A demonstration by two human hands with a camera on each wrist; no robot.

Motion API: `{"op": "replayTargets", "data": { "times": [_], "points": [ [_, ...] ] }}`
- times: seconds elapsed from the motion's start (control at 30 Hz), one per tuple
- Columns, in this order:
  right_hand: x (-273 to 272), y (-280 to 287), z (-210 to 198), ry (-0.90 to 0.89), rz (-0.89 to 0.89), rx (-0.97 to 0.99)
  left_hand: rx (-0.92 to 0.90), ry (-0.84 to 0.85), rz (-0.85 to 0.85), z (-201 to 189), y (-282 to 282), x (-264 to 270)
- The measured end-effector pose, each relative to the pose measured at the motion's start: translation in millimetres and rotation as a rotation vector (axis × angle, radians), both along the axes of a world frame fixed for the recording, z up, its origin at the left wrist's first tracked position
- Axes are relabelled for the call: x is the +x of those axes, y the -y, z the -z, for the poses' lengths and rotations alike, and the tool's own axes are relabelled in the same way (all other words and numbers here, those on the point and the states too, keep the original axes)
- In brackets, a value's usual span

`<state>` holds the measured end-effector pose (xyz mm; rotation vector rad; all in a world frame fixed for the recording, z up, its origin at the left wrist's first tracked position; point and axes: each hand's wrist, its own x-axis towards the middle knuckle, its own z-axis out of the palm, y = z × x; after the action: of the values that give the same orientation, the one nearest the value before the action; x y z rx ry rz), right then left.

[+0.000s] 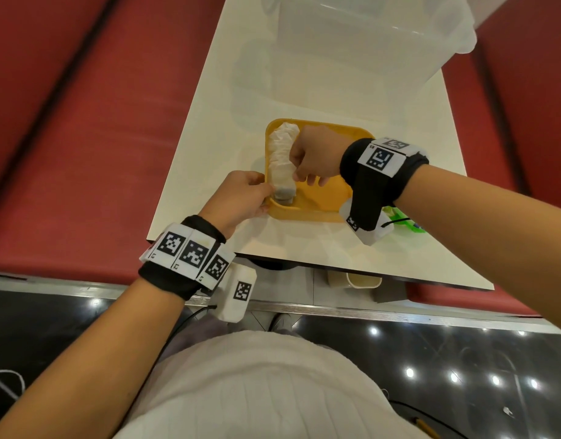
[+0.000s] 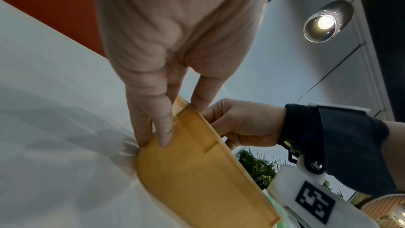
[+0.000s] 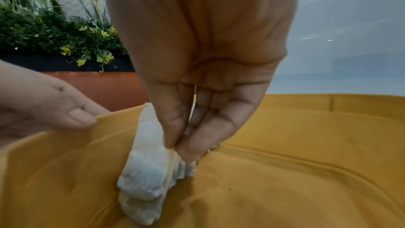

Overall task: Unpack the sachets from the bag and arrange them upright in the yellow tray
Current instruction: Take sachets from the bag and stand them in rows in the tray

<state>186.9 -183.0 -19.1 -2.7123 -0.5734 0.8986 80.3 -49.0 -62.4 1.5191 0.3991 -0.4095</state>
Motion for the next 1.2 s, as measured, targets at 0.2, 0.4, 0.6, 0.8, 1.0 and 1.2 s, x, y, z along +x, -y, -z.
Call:
{"op": "replayTargets", "data": {
  "times": [0.2, 0.4, 0.6, 0.8, 1.0, 1.2],
  "points": [
    [-2.2, 1.6, 0.9, -0.049, 0.056, 0.072, 0.003, -0.001, -0.006, -0.7, 0.5, 0.2],
    [-5.0, -0.9, 0.9, -0.057, 0.081, 0.075, -0.005, -0.003, -0.009, 0.2, 0.2, 0.8],
    [-6.1, -4.0, 0.1, -0.046, 0.057, 0.076, -0.001, 0.002, -0.006, 1.3, 0.4, 0.9],
    [-7.9, -2.0, 0.9, -0.081, 0.162, 0.152, -0.011, 0.005, -0.009, 1.3, 0.2, 0.7],
    [-7.2, 5.6, -5.2, -0.203, 0.258, 0.199, -0.029, 0.007, -0.006, 1.8, -0.2, 0.0],
    [-8.8, 13.5, -4.9, -0.097, 0.177, 0.101, -0.029, 0.009, 0.0, -0.2, 0.8, -0.8]
  ]
}}
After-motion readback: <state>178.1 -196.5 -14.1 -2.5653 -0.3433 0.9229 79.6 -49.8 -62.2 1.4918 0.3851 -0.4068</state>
